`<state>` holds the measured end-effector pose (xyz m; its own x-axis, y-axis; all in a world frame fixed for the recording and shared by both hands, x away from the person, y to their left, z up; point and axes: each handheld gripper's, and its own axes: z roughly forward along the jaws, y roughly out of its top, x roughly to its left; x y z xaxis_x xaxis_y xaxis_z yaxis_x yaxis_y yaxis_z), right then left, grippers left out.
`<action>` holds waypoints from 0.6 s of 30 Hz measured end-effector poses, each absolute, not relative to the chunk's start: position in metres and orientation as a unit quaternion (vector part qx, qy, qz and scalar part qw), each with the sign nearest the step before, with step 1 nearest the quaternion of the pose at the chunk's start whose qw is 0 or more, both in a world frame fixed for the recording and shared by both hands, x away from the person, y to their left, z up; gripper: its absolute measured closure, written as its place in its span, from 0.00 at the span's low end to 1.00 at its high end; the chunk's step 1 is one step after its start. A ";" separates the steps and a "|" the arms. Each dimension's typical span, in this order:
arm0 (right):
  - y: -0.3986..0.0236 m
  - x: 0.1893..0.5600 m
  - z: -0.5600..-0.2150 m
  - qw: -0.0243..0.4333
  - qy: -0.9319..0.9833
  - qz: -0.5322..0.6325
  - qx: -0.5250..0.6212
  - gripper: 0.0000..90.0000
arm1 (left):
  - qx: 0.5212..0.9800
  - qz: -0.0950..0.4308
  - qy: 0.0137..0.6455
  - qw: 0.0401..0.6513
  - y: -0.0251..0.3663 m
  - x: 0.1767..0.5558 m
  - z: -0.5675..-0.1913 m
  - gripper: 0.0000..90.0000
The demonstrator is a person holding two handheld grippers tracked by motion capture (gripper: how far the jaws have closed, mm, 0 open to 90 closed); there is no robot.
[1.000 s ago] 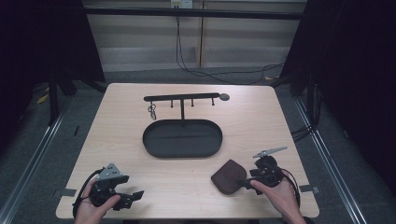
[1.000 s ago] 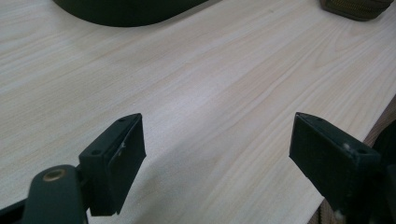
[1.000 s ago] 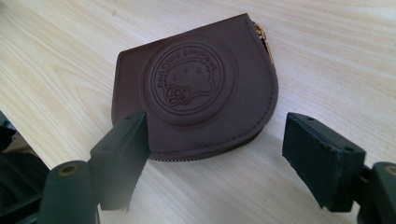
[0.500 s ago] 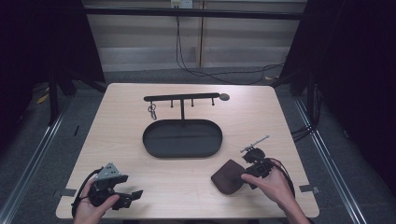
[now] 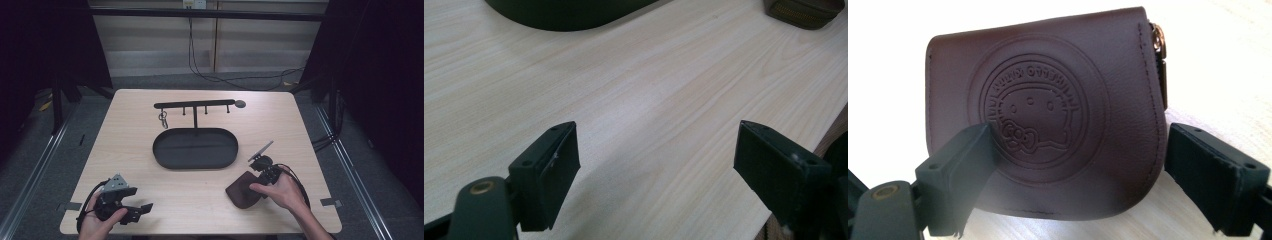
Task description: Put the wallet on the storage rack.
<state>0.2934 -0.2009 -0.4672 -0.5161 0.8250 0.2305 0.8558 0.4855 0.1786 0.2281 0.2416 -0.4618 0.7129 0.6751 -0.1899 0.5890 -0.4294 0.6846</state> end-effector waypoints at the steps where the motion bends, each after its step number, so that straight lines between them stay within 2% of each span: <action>1: -0.201 0.293 -0.467 0.059 -0.858 -0.135 -0.491 0.13 | 0.844 0.057 0.373 0.381 0.242 0.228 -0.462 0.20; 5: -0.201 0.295 -0.468 0.067 -0.858 -0.134 -0.492 0.14 | 0.844 0.054 0.373 0.380 0.242 0.229 -0.462 0.20; 7: -0.204 0.298 -0.470 0.086 -0.858 -0.140 -0.487 0.19 | 0.846 0.055 0.372 0.378 0.242 0.229 -0.463 0.20; 9: -0.205 0.300 -0.471 0.102 -0.853 -0.140 -0.492 0.20 | 0.847 0.057 0.372 0.376 0.241 0.230 -0.463 0.20; 17: -0.197 0.300 -0.463 0.082 -0.860 -0.115 -0.491 0.25 | 0.847 0.056 0.372 0.374 0.242 0.230 -0.464 0.20; 18: -0.197 0.300 -0.460 0.075 -0.859 -0.111 -0.495 0.30 | 0.847 0.053 0.373 0.376 0.242 0.230 -0.463 0.20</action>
<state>0.2999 -0.1966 -0.4602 -0.4989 0.8331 0.2390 0.8665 0.4857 0.1157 0.2301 0.2420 -0.4634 0.7167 0.6711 -0.1894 0.5909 -0.4403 0.6760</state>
